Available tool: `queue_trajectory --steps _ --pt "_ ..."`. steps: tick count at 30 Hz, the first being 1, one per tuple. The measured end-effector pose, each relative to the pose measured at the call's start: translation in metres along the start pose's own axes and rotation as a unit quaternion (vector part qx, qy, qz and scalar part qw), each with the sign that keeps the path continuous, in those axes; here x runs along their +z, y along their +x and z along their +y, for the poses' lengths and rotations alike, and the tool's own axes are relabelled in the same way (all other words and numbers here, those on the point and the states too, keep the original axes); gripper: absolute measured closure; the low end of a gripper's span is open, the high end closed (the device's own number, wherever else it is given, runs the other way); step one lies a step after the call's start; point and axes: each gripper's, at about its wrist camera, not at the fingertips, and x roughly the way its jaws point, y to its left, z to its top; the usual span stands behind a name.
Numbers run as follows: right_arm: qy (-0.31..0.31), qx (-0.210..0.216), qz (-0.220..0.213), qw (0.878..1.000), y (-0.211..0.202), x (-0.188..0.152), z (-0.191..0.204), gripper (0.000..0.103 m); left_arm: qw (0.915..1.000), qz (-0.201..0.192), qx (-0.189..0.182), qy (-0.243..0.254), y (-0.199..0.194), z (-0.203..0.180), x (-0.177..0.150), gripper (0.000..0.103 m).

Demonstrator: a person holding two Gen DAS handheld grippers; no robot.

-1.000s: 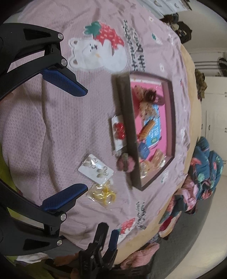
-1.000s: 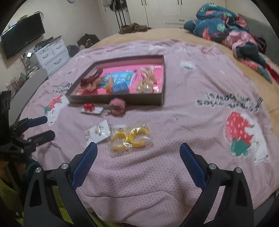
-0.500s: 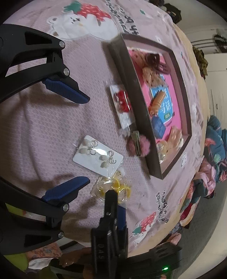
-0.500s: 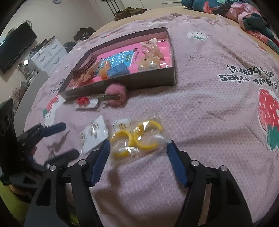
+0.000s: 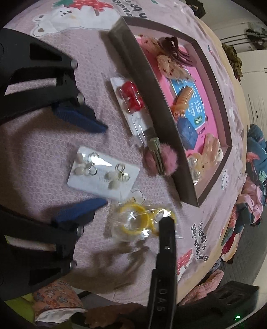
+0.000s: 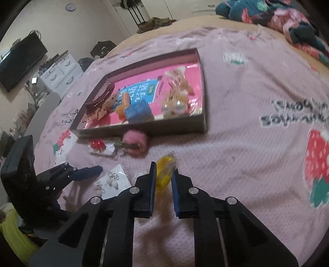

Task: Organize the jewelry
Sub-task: 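Grasp the pearl earring card with left tool while right tool grasps yellow hoop bag, then carry the pearl earring card and yellow hoop bag over the tray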

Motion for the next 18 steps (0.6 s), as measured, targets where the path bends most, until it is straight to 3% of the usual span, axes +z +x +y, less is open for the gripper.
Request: queue_trajectory --steps 1,4,14,18 --pt "-0.005 -0.003 -0.004 1.000 -0.001 0.001 0.001 0.091 1.0000 0.001 0.000 0.001 0.001 -0.001 0.001 0.067" --pt "-0.013 -0.005 -0.011 1.000 -0.006 0.006 0.001 0.093 1.0000 0.000 -0.008 -0.003 0.002 0.000 0.005 0.077" --pt "-0.049 -0.014 -0.035 0.998 -0.027 0.021 0.016 0.096 0.9988 -0.029 -0.029 -0.028 -0.028 0.009 0.017 0.080" --pt "-0.061 -0.008 -0.048 0.997 -0.037 0.032 0.025 0.096 0.9974 -0.053 -0.018 -0.045 -0.050 0.024 0.026 0.080"
